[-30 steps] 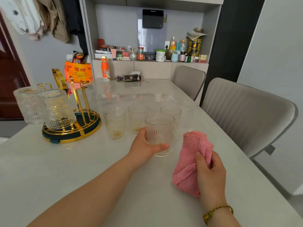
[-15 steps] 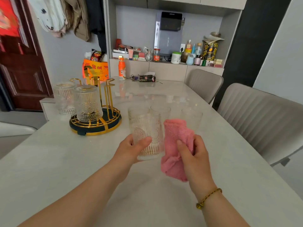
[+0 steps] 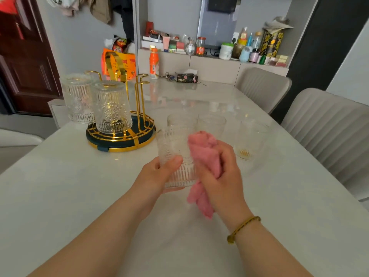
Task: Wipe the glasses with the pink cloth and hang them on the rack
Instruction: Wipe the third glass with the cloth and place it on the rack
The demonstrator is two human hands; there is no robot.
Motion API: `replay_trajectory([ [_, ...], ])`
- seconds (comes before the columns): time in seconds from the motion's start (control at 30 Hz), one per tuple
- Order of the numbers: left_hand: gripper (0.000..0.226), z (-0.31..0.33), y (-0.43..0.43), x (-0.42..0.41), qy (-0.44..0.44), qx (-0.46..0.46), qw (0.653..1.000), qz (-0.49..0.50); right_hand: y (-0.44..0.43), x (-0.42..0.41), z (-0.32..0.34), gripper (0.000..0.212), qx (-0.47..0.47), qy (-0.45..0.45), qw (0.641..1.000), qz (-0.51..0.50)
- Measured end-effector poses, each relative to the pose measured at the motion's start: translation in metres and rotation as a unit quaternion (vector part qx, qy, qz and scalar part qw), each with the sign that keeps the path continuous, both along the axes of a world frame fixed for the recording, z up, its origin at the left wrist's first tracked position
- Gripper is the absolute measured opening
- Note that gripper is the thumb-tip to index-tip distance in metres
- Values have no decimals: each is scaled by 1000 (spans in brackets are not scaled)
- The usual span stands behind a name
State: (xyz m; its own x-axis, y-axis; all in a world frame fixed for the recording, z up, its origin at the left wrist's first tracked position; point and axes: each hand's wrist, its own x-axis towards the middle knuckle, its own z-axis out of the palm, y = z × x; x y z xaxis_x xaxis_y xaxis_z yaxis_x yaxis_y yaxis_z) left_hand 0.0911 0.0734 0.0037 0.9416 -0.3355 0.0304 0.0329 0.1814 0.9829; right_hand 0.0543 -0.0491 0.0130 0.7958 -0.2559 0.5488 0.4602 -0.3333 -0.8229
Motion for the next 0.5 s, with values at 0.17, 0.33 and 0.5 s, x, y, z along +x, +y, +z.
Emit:
replay_trajectory([
  [0.17, 40, -5, -6, -2, 9, 14, 999, -31, -25, 8, -7, 14, 111, 115, 987, -2],
  [0.33, 55, -2, -2, 0, 19, -11, 1000, 4, -11, -5, -15, 16, -40, 7, 999, -36],
  [0.5, 54, -5, -6, -6, 26, 22, 999, -11, -12, -10, -11, 12, -163, -65, 982, -68],
])
